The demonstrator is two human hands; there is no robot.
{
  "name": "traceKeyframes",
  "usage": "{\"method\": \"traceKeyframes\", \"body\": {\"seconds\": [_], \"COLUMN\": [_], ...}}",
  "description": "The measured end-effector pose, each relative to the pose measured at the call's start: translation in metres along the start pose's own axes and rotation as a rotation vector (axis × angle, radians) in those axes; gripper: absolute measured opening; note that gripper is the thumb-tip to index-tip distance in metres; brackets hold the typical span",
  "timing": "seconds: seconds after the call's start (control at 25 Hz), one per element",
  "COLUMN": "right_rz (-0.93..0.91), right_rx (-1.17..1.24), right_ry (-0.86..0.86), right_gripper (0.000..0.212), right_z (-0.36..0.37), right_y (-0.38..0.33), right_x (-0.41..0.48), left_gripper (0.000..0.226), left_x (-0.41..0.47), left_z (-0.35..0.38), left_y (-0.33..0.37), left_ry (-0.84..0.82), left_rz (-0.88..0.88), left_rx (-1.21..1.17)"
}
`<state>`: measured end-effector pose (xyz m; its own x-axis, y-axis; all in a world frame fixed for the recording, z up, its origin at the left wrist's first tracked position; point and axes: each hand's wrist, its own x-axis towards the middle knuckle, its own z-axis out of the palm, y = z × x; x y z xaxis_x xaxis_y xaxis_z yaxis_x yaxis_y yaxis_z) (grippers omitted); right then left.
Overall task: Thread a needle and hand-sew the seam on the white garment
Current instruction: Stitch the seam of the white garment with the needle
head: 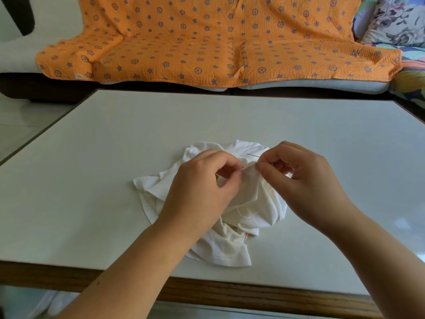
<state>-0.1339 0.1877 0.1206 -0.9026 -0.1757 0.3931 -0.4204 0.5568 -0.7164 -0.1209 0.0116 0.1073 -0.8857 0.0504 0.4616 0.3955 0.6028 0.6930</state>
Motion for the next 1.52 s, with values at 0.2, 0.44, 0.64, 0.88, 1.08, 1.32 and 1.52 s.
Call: {"method": "traceKeyframes", "body": {"seconds": [0.2, 0.44, 0.64, 0.88, 1.08, 1.32, 1.52], "right_rz": [-0.017, -0.025, -0.021, -0.063, -0.062, 0.014, 0.2], "right_rx": [-0.022, -0.031, -0.032, -0.055, -0.058, -0.019, 0.288], "right_ry": [0.022, 0.025, 0.012, 0.006, 0.012, -0.009, -0.001], "right_gripper": [0.015, 0.014, 0.012, 0.014, 0.012, 0.015, 0.028], "right_z": [0.0, 0.002, 0.003, 0.005, 0.005, 0.008, -0.005], "right_y": [0.001, 0.0, -0.001, -0.002, -0.002, -0.007, -0.023], "right_x": [0.0, 0.0, -0.002, -0.002, -0.003, -0.003, -0.009], "left_gripper": [0.012, 0.016, 0.009, 0.007, 0.013, 0.011, 0.011], "left_x": [0.0, 0.002, 0.005, 0.006, 0.003, 0.004, 0.005], "left_z": [-0.003, -0.007, -0.01, -0.015, -0.015, -0.018, -0.017], "left_y": [0.002, 0.001, 0.003, 0.012, 0.01, 0.01, 0.005], "left_ry": [-0.089, -0.208, -0.21, -0.122, -0.173, -0.135, -0.147], "left_rz": [-0.163, -0.273, -0.348, -0.322, -0.358, -0.344, -0.368], "left_rx": [-0.191, -0.275, -0.251, -0.005, -0.192, -0.211, -0.235]}}
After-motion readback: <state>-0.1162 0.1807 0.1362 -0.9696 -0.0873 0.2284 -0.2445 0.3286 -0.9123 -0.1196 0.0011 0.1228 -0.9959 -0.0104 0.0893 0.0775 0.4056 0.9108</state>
